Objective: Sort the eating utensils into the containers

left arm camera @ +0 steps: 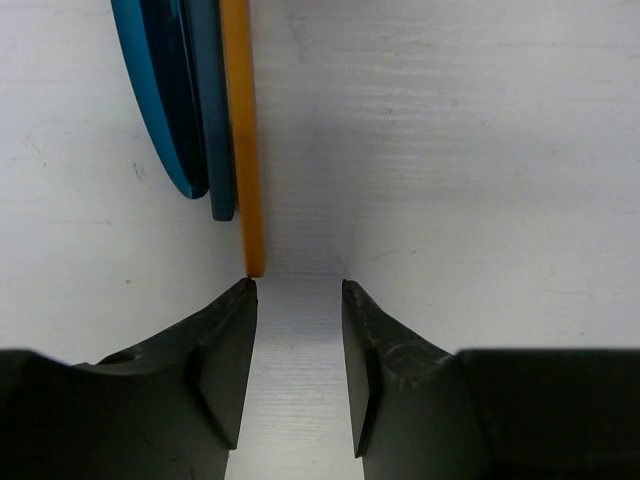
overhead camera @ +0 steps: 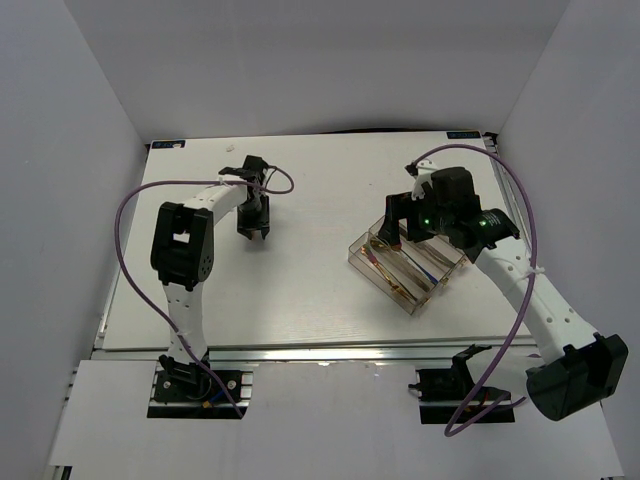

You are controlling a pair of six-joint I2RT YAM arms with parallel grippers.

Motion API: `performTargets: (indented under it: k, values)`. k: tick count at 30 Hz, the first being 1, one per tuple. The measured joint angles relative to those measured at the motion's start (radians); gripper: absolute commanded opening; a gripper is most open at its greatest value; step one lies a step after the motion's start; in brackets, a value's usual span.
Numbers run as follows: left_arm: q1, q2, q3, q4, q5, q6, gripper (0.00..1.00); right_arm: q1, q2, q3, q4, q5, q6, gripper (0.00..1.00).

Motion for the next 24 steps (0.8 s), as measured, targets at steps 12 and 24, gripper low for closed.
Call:
performTargets:
  k: [12,24]
  values:
    - [0.0,0.054,0.058,0.019,0.014,0.01,0.47,0.0,0.0,0.012,-0.017,-0.011,0.0,0.89]
    - [-0.017,0.068,0.091,0.0,0.022,-0.027,0.48,0.0,0.001,0.012,-0.023,-0.022,-0.001,0.89]
